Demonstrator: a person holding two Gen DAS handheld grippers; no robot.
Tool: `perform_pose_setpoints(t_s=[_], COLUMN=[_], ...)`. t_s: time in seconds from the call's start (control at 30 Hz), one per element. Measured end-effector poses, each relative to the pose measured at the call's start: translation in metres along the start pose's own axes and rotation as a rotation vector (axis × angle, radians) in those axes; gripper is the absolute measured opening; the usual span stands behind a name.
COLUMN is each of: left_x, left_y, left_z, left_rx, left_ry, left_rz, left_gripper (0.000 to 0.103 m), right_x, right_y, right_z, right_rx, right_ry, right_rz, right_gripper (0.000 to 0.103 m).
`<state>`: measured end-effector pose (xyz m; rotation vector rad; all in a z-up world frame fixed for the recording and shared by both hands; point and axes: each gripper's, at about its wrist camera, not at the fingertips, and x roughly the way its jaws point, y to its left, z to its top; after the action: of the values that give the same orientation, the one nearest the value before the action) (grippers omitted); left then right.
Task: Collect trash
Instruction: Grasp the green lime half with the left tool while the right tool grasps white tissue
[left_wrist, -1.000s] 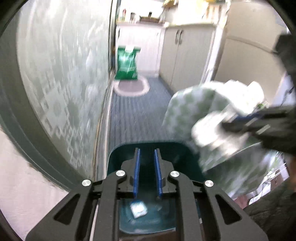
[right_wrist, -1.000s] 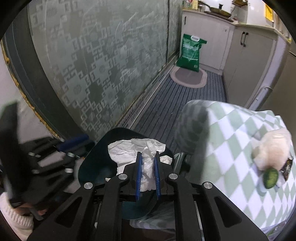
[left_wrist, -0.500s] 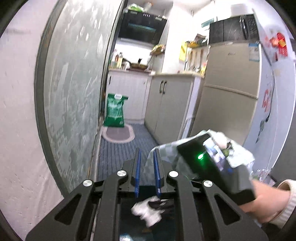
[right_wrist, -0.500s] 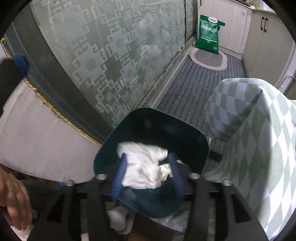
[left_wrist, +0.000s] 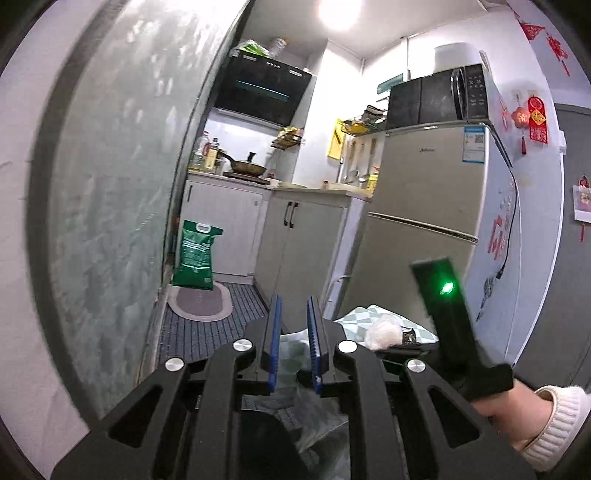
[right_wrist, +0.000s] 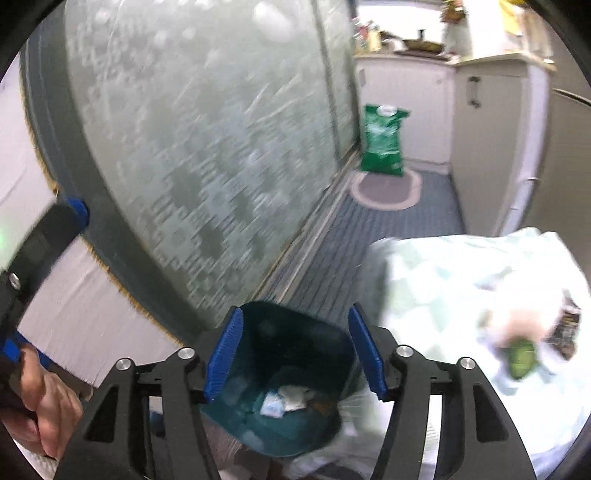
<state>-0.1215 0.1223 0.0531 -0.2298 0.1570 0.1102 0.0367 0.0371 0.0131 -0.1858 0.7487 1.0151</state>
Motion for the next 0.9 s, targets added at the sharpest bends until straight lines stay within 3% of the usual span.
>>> perform_pose_setpoints(t_s=[0.2,0.53,0.73,0.9], left_x=[0.026,0.087,0.135,0.163], left_y=[-0.029,-0.074,-0.096,-0.116], left_z=[-0.002,-0.020,-0.042,-0.059], left_rx=[0.011,0.027,0.024,0.046], left_ry=[0.024,0.143,0.288,0.363], left_rz=[-0.047,-0.119,-0.138,-0.152], left_gripper=[0.036,0.053,0.053,0.053], right_x=[-0.042,-0.098,-0.117,-0.130], right_y=[-0.053,-0.124,-0.154,-0.173], right_z=[-0.002,-0.017,-0.029,-0.020], right_rx=[0.089,0.193,0.224,0.209], right_ry=[-0.100,-0.186,-0.196,-0.177], right_rz=[-0.092,-0.234,-0.265,-0.248], right_gripper=[0.075,0.078,0.080,0.080])
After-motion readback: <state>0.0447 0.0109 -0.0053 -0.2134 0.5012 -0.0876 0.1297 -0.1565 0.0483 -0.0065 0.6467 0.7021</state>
